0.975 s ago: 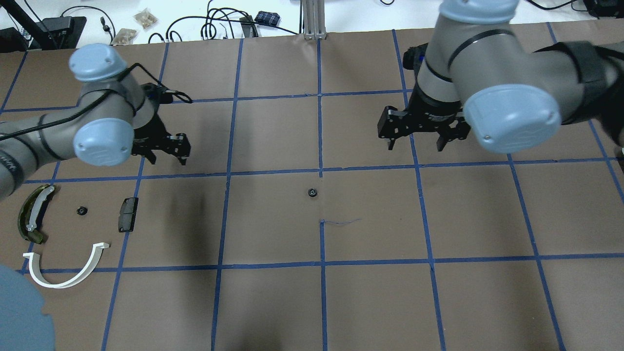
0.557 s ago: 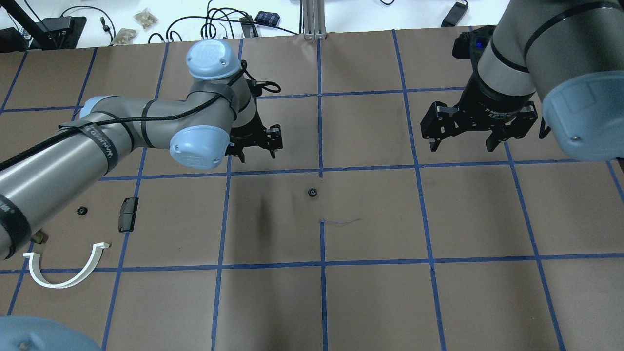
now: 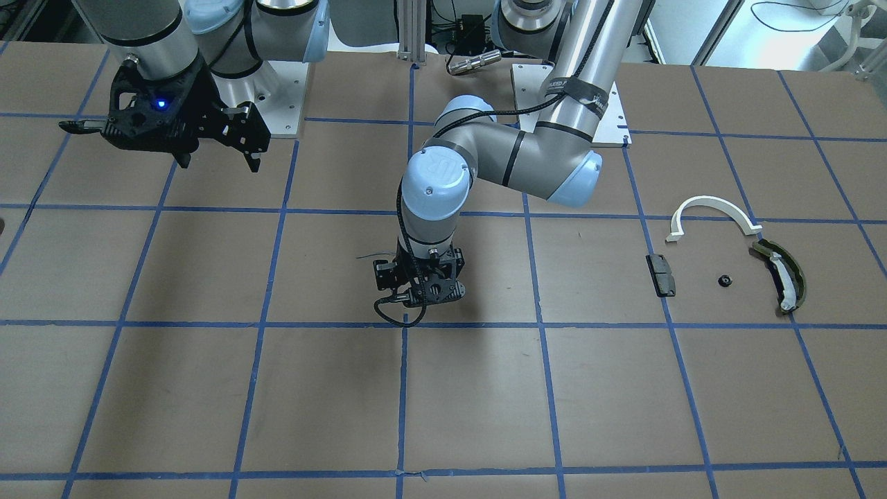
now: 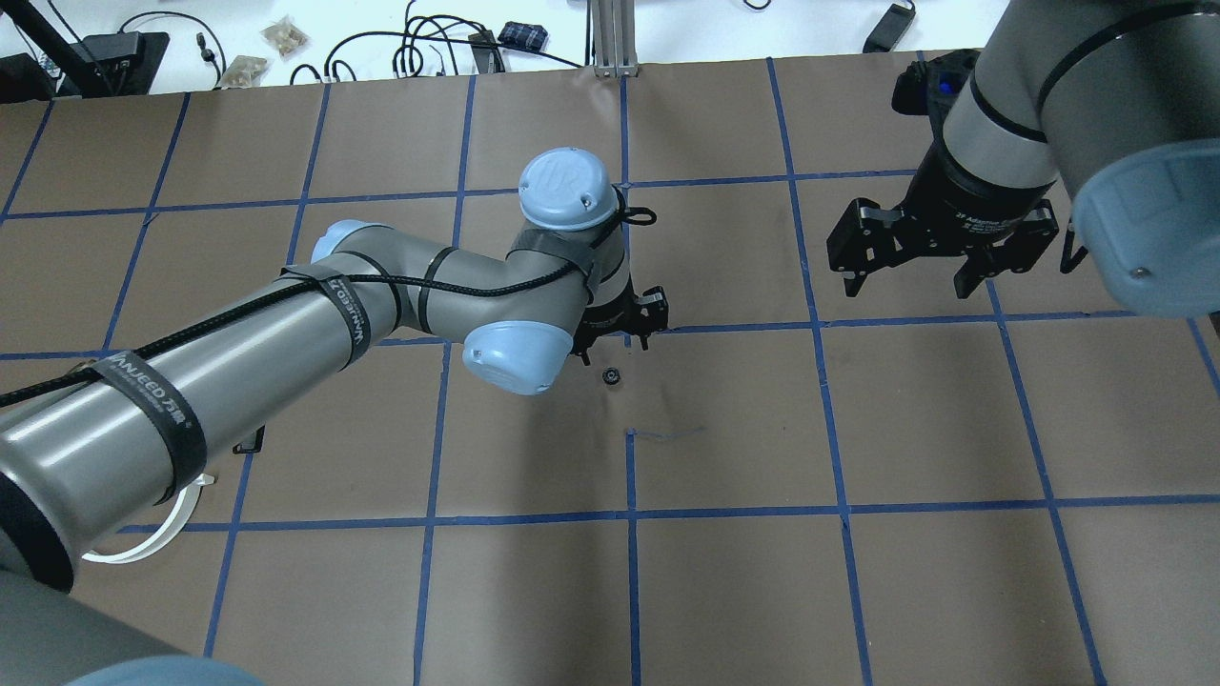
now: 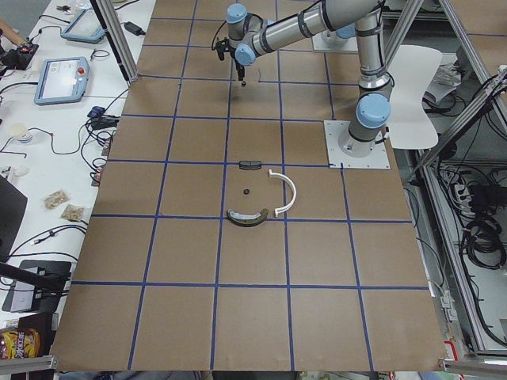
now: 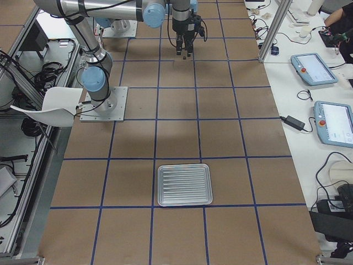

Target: Place bearing gear from tray to pile

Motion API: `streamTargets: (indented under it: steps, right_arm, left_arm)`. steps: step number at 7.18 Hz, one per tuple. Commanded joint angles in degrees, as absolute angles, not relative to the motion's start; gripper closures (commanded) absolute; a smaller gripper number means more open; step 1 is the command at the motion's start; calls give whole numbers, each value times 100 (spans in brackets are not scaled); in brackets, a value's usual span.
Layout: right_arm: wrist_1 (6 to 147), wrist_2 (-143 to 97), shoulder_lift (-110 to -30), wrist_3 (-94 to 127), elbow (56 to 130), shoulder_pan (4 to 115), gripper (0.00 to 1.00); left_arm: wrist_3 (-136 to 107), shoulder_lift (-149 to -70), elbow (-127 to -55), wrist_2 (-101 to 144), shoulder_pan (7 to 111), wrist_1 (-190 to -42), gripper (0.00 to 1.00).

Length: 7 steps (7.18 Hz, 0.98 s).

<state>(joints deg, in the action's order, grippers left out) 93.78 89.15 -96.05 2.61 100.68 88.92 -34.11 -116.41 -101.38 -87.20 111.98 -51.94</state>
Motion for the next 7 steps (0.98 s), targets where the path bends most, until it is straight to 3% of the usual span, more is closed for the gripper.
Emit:
streamTargets:
  steps: [1,3,4,6,7]
  right_arm:
    - [9334,8903,-9598,246,10072,8737,0]
    - [9351,8912,-9607,237,10090,8736,0]
    - [9352,8903,-9606,237,10090,8736,0]
    - [9343,8903,-9606,255,10099,8736,0]
    - [9334,8903,-9606,255,10107,8736,0]
  left_arm:
    - [-3463,-11821,-10099,-9123,11320,-5186,25]
    - [-3410,-11988,-10107,-9254,11320,-5142,25]
    - [-3462,-11962,-10107,-9203,11320,-5133,31]
    - [-3437,-11927,-10125,-9211,11320,-5176,59]
    - [-3410,-11883,-10108,-9220,11320,-5194,67]
